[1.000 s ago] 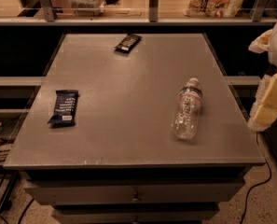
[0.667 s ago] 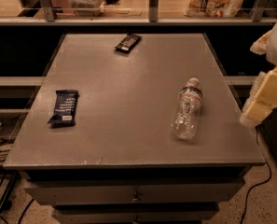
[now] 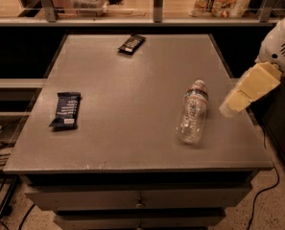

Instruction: Move water bottle near rxbar chocolate

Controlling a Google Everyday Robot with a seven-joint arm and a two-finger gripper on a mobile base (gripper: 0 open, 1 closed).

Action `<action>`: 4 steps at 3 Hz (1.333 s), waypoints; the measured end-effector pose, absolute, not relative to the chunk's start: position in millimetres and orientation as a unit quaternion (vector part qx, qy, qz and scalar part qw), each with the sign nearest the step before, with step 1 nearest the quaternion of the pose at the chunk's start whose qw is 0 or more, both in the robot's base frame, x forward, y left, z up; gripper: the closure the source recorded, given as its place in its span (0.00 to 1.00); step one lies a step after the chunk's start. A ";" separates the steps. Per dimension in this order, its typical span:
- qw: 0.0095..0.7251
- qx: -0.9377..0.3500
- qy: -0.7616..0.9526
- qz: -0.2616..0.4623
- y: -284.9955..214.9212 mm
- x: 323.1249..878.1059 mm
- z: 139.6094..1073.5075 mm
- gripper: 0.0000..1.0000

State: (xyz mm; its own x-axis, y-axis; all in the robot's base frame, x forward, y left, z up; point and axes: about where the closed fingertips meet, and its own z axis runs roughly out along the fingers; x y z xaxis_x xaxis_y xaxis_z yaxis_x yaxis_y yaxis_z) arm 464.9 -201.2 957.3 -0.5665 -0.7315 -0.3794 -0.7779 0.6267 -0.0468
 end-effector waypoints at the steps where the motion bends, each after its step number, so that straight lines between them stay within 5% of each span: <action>1: 0.184 -0.414 0.889 0.067 -199.8 465.6 956.7 0.00; 4: 0.182 -0.351 0.911 0.116 -190.4 484.4 936.3 0.00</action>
Offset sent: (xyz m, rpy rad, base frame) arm 0.0051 0.0033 -0.0068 0.0302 0.0361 -0.0596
